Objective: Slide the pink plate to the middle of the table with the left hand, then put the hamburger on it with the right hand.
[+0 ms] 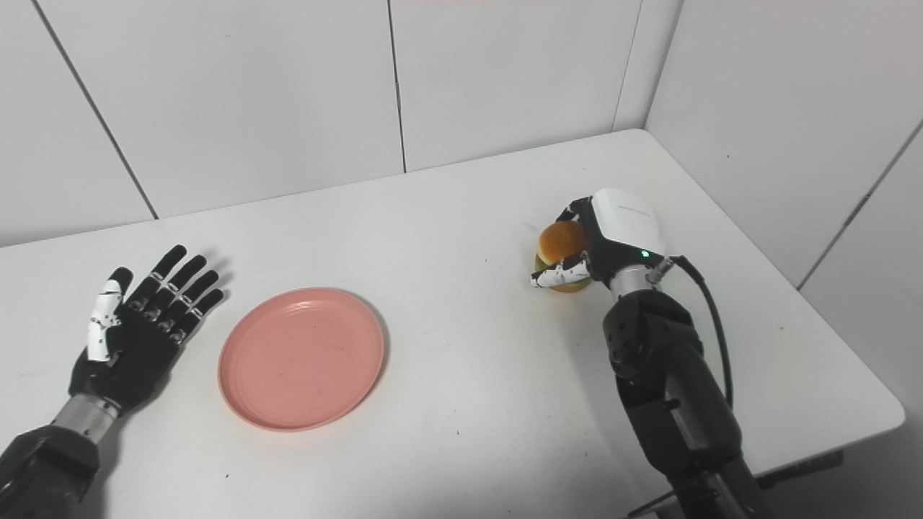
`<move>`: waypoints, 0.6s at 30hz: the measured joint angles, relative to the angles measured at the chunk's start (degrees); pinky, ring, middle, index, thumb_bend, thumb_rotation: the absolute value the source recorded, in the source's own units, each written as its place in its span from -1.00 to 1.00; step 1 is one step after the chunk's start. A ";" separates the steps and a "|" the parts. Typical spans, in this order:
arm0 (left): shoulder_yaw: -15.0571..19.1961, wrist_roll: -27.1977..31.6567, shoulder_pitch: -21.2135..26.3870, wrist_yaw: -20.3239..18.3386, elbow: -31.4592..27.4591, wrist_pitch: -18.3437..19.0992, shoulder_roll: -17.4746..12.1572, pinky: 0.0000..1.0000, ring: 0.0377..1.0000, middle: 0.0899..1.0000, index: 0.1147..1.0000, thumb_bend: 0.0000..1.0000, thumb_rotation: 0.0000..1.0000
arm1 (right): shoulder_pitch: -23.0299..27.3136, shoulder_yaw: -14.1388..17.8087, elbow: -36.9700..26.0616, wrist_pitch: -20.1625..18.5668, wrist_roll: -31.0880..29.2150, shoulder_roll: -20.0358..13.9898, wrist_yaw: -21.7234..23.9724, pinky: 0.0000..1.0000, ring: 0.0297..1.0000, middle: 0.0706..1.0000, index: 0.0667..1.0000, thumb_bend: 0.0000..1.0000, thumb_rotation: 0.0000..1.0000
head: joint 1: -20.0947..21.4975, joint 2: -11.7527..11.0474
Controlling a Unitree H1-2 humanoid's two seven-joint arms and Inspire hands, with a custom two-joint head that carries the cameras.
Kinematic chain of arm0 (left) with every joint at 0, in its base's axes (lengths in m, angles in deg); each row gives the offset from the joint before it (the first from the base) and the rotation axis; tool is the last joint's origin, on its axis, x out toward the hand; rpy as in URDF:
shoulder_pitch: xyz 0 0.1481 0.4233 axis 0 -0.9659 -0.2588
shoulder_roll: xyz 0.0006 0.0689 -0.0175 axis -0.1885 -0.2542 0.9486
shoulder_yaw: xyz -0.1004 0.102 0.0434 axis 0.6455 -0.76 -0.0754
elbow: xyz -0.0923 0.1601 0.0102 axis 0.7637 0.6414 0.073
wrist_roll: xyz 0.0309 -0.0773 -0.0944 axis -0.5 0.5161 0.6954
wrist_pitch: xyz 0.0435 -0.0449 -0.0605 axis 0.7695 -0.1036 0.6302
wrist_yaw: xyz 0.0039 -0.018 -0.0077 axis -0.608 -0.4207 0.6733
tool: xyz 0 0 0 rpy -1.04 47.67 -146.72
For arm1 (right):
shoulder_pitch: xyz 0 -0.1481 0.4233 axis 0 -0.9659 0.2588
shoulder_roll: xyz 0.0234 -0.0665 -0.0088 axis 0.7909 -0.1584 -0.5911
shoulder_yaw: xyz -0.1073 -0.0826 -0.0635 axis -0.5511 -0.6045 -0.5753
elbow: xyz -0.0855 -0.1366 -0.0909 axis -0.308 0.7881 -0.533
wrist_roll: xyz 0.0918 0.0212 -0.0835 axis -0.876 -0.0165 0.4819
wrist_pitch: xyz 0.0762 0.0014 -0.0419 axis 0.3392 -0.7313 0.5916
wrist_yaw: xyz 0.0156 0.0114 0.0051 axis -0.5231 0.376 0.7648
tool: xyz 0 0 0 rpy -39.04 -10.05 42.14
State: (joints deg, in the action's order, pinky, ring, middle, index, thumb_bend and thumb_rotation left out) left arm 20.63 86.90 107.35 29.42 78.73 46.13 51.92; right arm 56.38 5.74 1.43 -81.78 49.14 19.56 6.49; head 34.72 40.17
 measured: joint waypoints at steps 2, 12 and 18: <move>-0.02 0.00 -0.01 0.00 -0.03 0.00 0.09 0.87 0.84 0.85 0.83 -0.22 1.00 | 0.03 -0.30 -2.05 0.00 0.11 -0.25 0.96 -0.45 -0.32 -0.22 -0.10 0.00 -0.72 | -0.80 0.00; -1.78 -0.82 -1.30 1.03 -2.73 -0.26 1.57 0.89 0.86 0.86 0.84 -0.19 1.00 | 2.39 -4.17 -8.75 -0.01 1.58 0.47 5.98 -0.47 -0.33 -0.23 -0.10 0.00 -0.73 | -8.08 -0.18; -2.77 -2.54 -2.81 4.57 -6.29 -0.26 3.95 0.91 0.87 0.87 0.85 -0.19 1.00 | 3.75 -8.22 -10.87 0.02 2.64 2.01 8.65 -0.42 -0.29 -0.20 -0.10 0.00 -0.74 | -12.40 -0.09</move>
State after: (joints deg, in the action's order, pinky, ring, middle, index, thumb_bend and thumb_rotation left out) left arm 17.87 84.36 104.54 33.99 72.44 45.87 55.87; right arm 60.13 -2.48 -9.44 -81.76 51.78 21.58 15.14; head 22.33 40.08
